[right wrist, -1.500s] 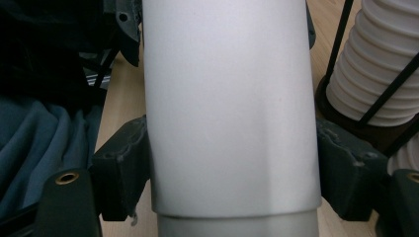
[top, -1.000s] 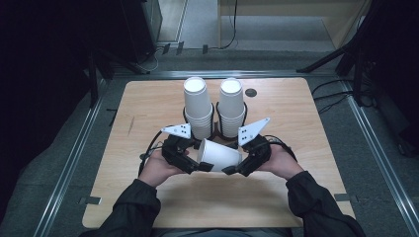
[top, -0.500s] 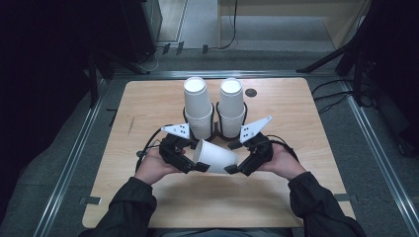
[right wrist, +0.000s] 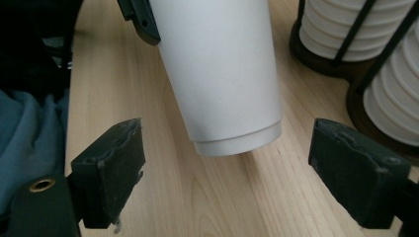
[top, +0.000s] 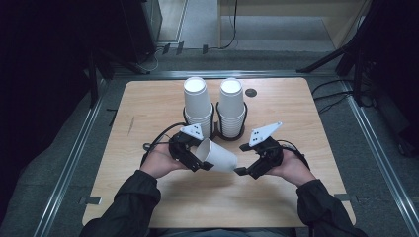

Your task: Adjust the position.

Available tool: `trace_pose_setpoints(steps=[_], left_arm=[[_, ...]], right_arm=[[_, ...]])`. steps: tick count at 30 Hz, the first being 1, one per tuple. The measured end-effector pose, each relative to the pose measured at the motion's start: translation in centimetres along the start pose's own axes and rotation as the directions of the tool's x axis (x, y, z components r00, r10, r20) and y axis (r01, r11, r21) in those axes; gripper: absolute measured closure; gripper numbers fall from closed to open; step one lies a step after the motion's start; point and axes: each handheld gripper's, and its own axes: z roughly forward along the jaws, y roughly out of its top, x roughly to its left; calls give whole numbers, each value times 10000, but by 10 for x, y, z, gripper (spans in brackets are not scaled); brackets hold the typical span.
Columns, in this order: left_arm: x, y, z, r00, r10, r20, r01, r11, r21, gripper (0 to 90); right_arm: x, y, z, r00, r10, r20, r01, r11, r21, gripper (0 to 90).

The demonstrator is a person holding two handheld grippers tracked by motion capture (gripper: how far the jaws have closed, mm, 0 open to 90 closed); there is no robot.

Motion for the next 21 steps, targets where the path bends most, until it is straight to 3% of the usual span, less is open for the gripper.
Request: trace_pose_setpoints(steps=[5, 9, 15, 21], left_arm=[[-2, 13, 14, 9994, 330, -112, -322, 9970, 699, 161], [-2, 28, 21, 9977, 661, 114, -670, 9918, 1087, 161], [-6, 42, 23, 9963, 830, 241, -852, 9897, 1148, 160], [-15, 52, 20, 9948, 948, 381, -985, 9890, 1104, 158]], right_arm=[[3, -8, -1, 9994, 142, 331, -147, 9998, 148, 144], [1, -13, 1, 9989, 252, 397, -261, 9994, 228, 144], [2, -16, 6, 9974, 200, 693, -219, 9994, 263, 144], [9, -13, 14, 9939, -380, 1035, 334, 9984, 455, 143]])
